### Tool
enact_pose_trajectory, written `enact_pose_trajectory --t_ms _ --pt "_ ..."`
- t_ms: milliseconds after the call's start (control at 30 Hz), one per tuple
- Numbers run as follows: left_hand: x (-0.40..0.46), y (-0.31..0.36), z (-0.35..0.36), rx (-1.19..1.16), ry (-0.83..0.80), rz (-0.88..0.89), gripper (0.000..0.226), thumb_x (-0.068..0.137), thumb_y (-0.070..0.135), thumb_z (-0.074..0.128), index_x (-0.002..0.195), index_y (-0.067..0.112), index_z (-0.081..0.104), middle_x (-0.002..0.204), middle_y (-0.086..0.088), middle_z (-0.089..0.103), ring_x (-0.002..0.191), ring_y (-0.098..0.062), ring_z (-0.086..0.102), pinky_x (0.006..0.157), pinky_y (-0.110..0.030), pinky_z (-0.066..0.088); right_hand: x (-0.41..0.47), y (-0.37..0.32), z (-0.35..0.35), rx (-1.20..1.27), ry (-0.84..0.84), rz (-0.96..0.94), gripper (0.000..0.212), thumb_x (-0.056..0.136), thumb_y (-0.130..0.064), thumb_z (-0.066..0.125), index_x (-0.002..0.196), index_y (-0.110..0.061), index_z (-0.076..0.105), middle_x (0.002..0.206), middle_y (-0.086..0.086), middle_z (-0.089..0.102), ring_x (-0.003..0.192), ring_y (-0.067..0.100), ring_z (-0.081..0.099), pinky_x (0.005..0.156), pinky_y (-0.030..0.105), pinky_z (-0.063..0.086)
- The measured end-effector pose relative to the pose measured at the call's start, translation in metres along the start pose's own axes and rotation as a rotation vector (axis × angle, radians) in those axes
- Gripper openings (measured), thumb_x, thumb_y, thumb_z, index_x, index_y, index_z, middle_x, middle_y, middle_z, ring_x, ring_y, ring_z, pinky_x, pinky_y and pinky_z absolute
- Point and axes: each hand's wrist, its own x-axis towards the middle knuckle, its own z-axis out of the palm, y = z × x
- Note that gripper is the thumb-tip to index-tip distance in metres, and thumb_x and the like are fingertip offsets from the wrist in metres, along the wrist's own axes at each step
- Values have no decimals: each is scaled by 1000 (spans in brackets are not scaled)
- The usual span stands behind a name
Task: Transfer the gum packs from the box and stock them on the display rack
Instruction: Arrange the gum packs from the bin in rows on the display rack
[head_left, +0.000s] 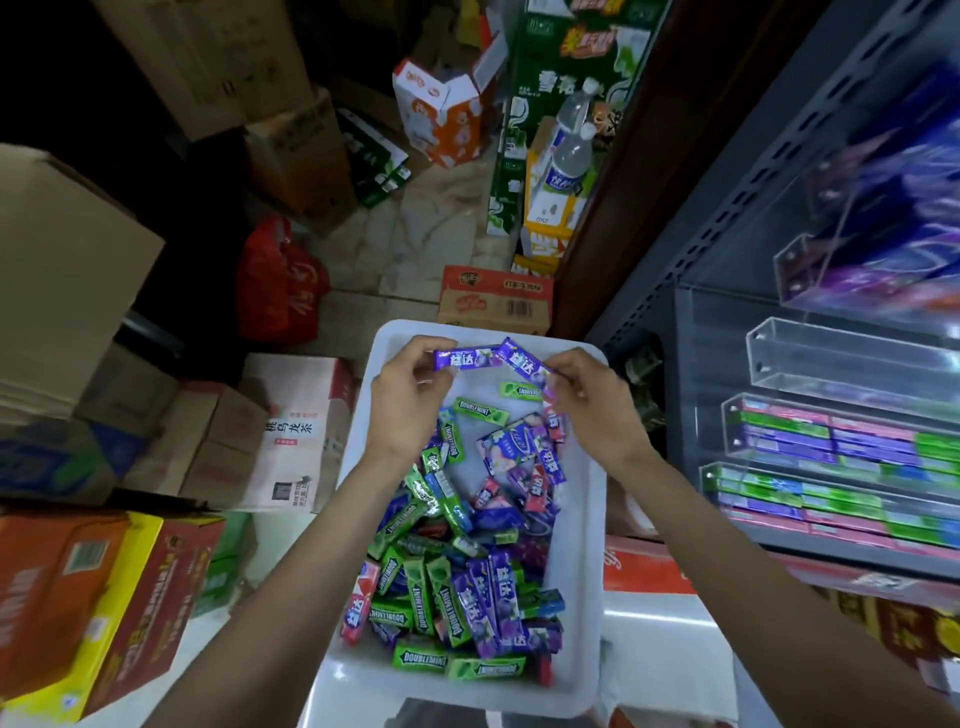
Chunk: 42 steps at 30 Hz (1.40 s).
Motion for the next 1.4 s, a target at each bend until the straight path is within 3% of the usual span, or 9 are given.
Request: enact_pose_trajectory --t_ms 100,233,367,567,667,867,1000,1167,1400 --pt "-17 37 10 -111 68 57 23 86 2 62 96 23 64 85 11 63 80 -4 59 75 -15 45 -21 -8 -37 110 42 -118 15 93 -6 52 94 -19 60 90 -1 67 84 12 63 80 38 54" --pt "-57 93 42 -190 105 133 30 85 -1 62 87 29 62 75 20 60 69 8 54 66 -6 40 -60 -9 -104 188 96 -213 31 92 -6 56 88 -36 60 85 -13 67 79 9 65 76 30 55" --pt "-100 137 100 -202 44 198 23 85 -6 59 96 15 63 74 16 58 64 9 53 63 -5 39 -104 20 -182 156 167 -217 28 89 -3 59 88 -32 61 86 -3 69 80 10 64 75 22 50" --pt "-151 171 193 -181 -21 246 27 86 0 60 94 26 60 82 4 62 72 -4 54 65 -9 41 -159 94 -283 33 292 -155 14 88 -3 61 90 -16 64 87 1 66 73 -10 61 66 5 42" --pt "-166 178 226 -153 -43 242 31 86 3 62 93 33 59 83 12 61 73 2 54 67 -8 41 -175 126 -313 -72 353 -117 14 86 0 63 93 -11 68 90 4 66 79 8 60 65 1 38" --pt "-183 181 256 -106 -62 226 27 86 0 62 97 25 61 86 -2 64 77 -9 55 74 -25 48 -173 176 -321 -371 315 -77 18 87 -2 61 102 -6 70 105 12 67 98 28 58 78 23 37" --pt "-189 179 261 -71 -51 224 24 86 -1 62 98 20 62 85 11 62 72 4 54 70 -11 44 -164 186 -312 -517 304 -100 21 90 -4 57 108 -6 68 108 14 64 101 29 57 83 35 46" --pt "-192 176 263 -38 -52 208 23 86 0 62 99 19 63 83 7 61 70 6 52 69 -8 42 -167 192 -298 -694 312 -238 35 64 10 77 94 -8 72 90 10 65 80 29 64 53 36 56" --pt "-193 177 265 -3 -77 193 22 88 3 62 101 20 62 85 6 61 76 -1 54 70 -9 44 -164 200 -289 -706 286 -192 45 58 8 83 96 -14 72 92 4 66 83 25 63 55 38 59"
